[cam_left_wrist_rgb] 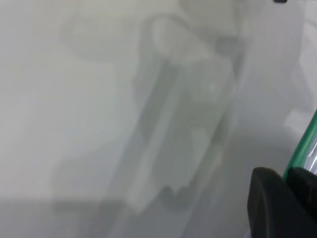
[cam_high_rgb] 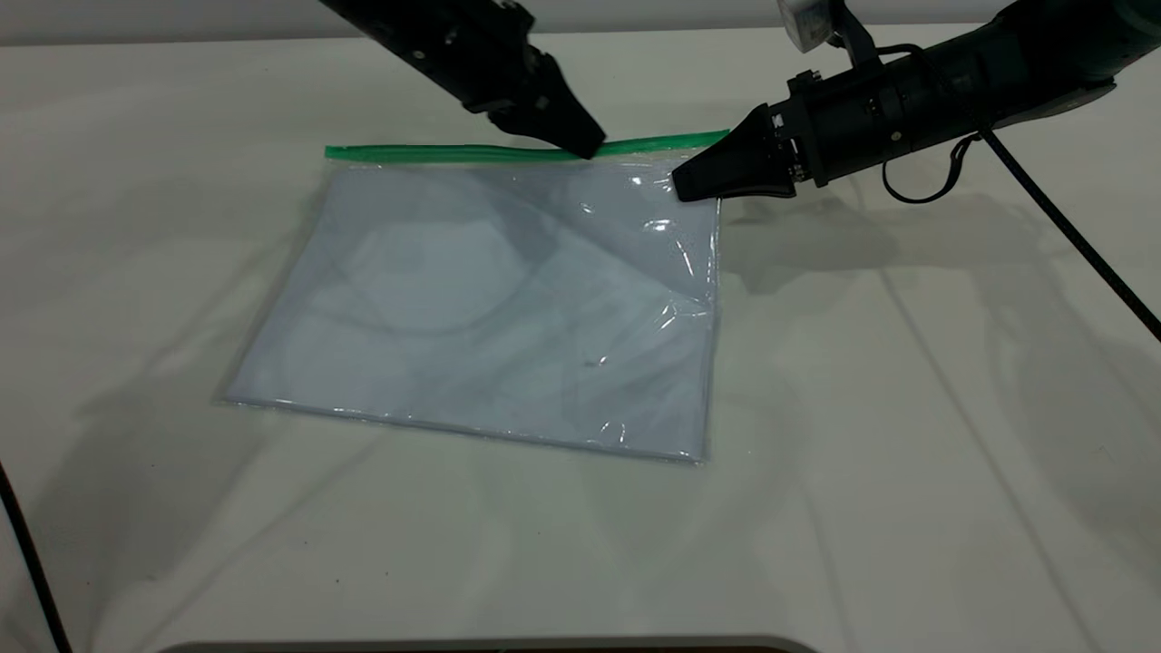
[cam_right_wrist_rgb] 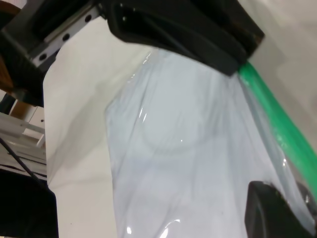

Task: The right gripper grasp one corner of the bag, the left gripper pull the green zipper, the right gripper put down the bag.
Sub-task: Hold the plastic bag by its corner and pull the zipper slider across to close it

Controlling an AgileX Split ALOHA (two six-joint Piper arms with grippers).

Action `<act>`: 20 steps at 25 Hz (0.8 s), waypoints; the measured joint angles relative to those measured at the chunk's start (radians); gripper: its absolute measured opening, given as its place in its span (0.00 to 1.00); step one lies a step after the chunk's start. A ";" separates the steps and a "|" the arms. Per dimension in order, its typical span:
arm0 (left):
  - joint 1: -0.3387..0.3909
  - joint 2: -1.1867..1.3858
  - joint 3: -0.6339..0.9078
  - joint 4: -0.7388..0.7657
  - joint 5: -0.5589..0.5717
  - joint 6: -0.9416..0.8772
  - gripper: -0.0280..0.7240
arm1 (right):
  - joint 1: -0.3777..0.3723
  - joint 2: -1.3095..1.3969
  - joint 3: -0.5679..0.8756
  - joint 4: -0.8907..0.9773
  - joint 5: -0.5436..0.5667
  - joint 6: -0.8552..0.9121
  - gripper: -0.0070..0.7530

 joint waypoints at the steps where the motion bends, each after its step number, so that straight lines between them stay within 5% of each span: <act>1: 0.012 0.002 0.000 0.000 0.001 0.005 0.14 | -0.001 0.000 0.000 0.001 0.000 0.000 0.06; 20: 0.168 0.010 0.000 0.091 0.018 0.010 0.14 | -0.007 0.000 -0.001 0.001 -0.023 -0.003 0.06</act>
